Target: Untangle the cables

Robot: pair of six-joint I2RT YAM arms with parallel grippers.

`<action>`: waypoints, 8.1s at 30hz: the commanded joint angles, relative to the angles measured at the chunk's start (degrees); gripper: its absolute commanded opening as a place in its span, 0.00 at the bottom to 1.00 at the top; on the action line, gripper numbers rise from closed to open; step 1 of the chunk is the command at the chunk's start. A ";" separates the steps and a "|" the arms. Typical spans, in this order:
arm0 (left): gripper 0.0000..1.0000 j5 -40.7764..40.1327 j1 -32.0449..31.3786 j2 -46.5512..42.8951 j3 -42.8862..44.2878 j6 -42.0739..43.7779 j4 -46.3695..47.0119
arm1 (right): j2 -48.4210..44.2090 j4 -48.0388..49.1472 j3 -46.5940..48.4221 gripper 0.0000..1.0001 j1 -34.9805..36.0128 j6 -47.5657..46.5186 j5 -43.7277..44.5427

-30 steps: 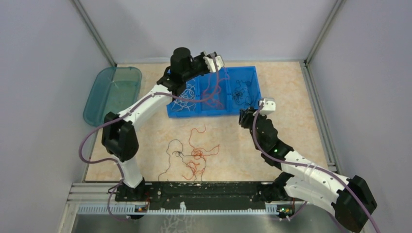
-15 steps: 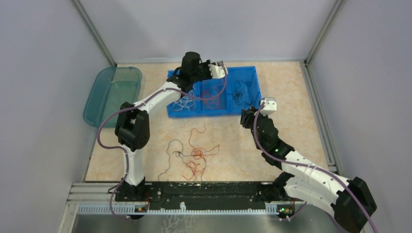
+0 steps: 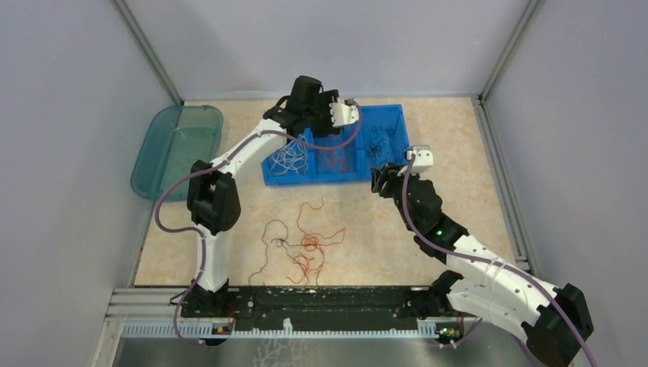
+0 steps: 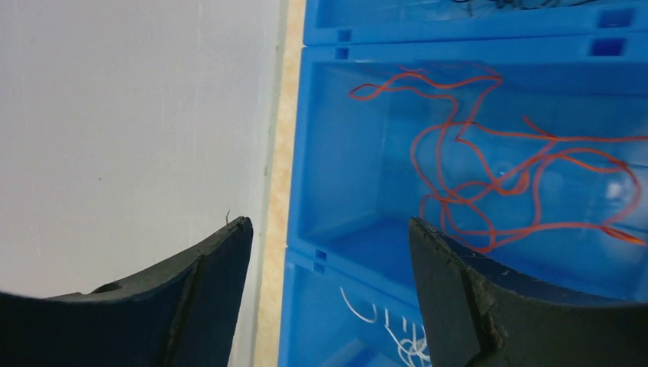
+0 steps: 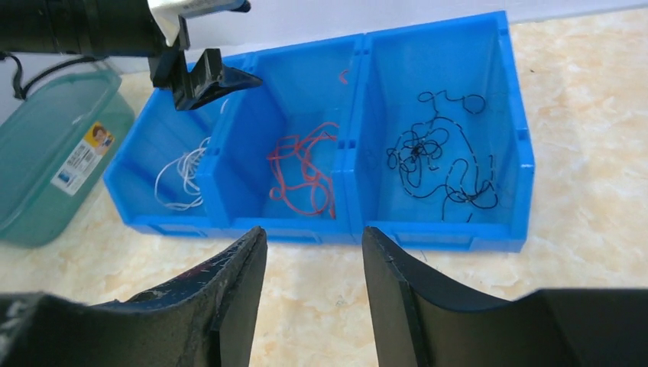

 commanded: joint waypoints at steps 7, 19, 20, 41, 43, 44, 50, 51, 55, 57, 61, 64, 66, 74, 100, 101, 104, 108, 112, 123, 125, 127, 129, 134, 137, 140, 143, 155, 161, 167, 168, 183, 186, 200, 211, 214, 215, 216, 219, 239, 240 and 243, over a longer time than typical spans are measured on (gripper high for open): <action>1.00 18.14 8.78 -18.00 4.27 -15.85 -17.06 | 3.62 -0.69 6.50 0.58 -0.10 -12.50 -42.23; 1.00 29.93 24.38 -42.44 -27.55 -18.66 -15.28 | 27.80 -8.23 14.22 0.53 14.81 -28.30 -49.97; 1.00 30.96 25.51 -43.52 -28.79 -18.83 -14.95 | 30.18 -8.43 15.38 0.53 14.86 -28.76 -49.38; 0.97 36.03 27.84 -52.10 -36.41 -13.06 -16.37 | 42.71 -4.61 16.73 0.07 11.26 -25.57 -47.78; 0.97 35.94 27.89 -52.47 -36.47 -12.27 -16.75 | 41.89 -4.38 16.52 0.01 11.07 -25.13 -48.10; 0.97 35.94 27.82 -52.73 -36.63 -12.00 -16.77 | 41.38 -4.55 16.41 0.03 10.95 -25.10 -48.47; 0.97 36.51 27.88 -53.34 -36.35 -10.92 -17.26 | 39.13 -5.82 14.95 0.27 10.78 -24.41 -50.60; 0.97 36.73 27.88 -53.34 -36.18 -10.90 -17.30 | 39.28 -6.53 14.92 0.28 10.76 -24.36 -50.31; 0.97 37.76 27.88 -53.17 -35.23 -11.09 -17.25 | 39.71 -6.38 13.29 0.27 10.75 -23.25 -47.34; 0.97 38.09 27.78 -53.08 -34.96 -11.16 -17.22 | 39.90 -5.42 12.55 0.24 10.80 -22.74 -45.90; 0.96 38.64 27.75 -53.12 -34.67 -11.68 -17.36 | 40.28 -4.35 12.86 0.16 10.75 -22.60 -44.85; 0.96 39.68 27.75 -53.87 -35.34 -11.56 -17.91 | 38.15 -2.88 13.22 0.00 10.71 -22.80 -42.37; 0.96 40.66 27.76 -54.56 -36.56 -11.39 -18.16 | 35.79 -2.18 13.64 0.00 10.30 -22.72 -41.16; 0.96 47.00 27.54 -56.77 -39.38 -10.96 -18.90 | 24.49 1.71 15.93 0.00 7.12 -19.58 -43.56; 0.88 50.79 9.54 -58.26 -49.04 -58.44 16.88 | 20.67 29.66 26.75 0.00 6.99 4.55 -53.33; 0.86 52.34 8.96 -58.11 -48.74 -58.28 16.69 | 20.64 29.80 26.67 0.00 6.96 4.55 -53.37; 0.71 51.56 7.57 -57.69 -48.31 -58.04 16.36 | 20.76 29.82 26.74 0.00 7.01 4.57 -54.23; 0.24 48.53 7.51 -56.85 -46.76 -57.61 16.54 | 21.18 30.20 26.53 0.00 6.97 4.84 -55.53; 0.00 46.95 7.55 -56.59 -44.92 -57.49 16.99 | 20.99 28.85 26.10 0.06 6.97 4.41 -56.28; 0.00 43.26 7.57 -56.45 -38.21 -54.95 12.28 | 8.47 25.76 8.03 0.78 6.53 -1.21 -54.37; 0.00 43.28 7.55 -56.71 -38.03 -55.18 11.86 | 8.69 27.08 5.81 0.78 6.53 0.07 -56.66; 0.00 43.26 7.51 -56.89 -37.89 -55.85 11.79 | 10.26 28.66 5.16 0.78 6.60 1.44 -58.76; 0.00 43.38 7.51 -56.94 -37.80 -56.55 11.76 | 13.28 29.54 6.12 0.78 6.80 1.88 -59.09; 0.00 44.50 7.53 -57.03 -36.95 -57.92 11.56 | 19.58 28.80 10.34 0.76 7.94 -2.56 -53.14; 0.00 45.39 7.51 -56.97 -35.82 -57.92 11.07 | 22.06 31.24 10.62 0.75 8.11 -2.58 -50.31; 0.00 45.60 7.53 -56.95 -35.17 -58.01 10.91 | 25.29 34.70 11.14 0.70 8.13 -1.51 -50.35; 0.00 46.22 7.51 -56.78 -34.66 -58.73 11.06 | 29.23 39.09 12.20 0.65 8.31 0.67 -51.00; 0.00 47.90 7.45 -56.59 -29.82 -62.75 11.48 | 40.63 48.77 11.40 0.45 11.56 1.49 -41.78; 0.00 46.06 7.47 -56.09 -22.90 -61.32 11.68 | 43.09 54.36 4.21 0.41 11.54 3.07 -40.47; 0.00 43.42 7.45 -55.17 -14.33 -58.33 10.01 | 45.69 58.27 -0.90 0.39 11.54 4.58 -39.82; 0.00 42.64 7.47 -54.86 -13.05 -57.45 9.80 | 45.88 59.04 -1.69 0.38 11.54 4.95 -39.61; 0.00 36.62 7.46 -50.94 3.59 -47.61 8.56 | 55.31 67.75 -9.25 0.23 11.54 8.95 -38.85; 0.00 36.22 7.43 -50.72 5.04 -45.42 7.75 | 55.79 69.89 -10.59 0.24 11.63 9.56 -38.81; 0.00 40.33 7.51 -57.17 -11.29 -46.54 3.83 | 21.66 39.94 -1.41 0.73 11.46 -1.54 -47.27; 0.00 40.89 7.46 -57.54 -11.21 -46.99 3.42 | 23.27 30.84 8.04 0.45 11.24 -5.78 -54.57; 0.00 41.11 7.44 -57.52 -10.60 -47.00 3.14 | 23.09 29.16 8.09 0.17 10.57 -6.51 -54.58; 0.00 41.04 7.47 -57.53 -10.52 -46.87 3.13 | 22.71 28.82 7.80 0.09 10.42 -6.60 -54.19; 0.00 40.94 7.42 -57.56 -10.48 -46.85 3.13 | 22.32 28.67 7.42 0.03 10.13 -6.63 -53.40; 0.00 40.76 7.49 -57.56 -10.65 -46.31 3.00 | 20.45 29.60 5.89 0.00 9.17 -6.25 -51.06; 0.00 13.89 7.49 -61.71 -19.19 -21.43 -9.87 | 3.89 35.76 -6.39 0.00 0.24 1.82 -43.13; 0.00 9.67 7.44 -61.63 -19.15 -19.44 -9.69 | 3.33 35.12 -7.10 0.00 -0.36 2.27 -42.70; 0.00 -0.45 7.47 -62.61 -20.03 -12.66 -8.50 | 1.46 31.64 -8.63 0.00 -1.90 1.52 -42.43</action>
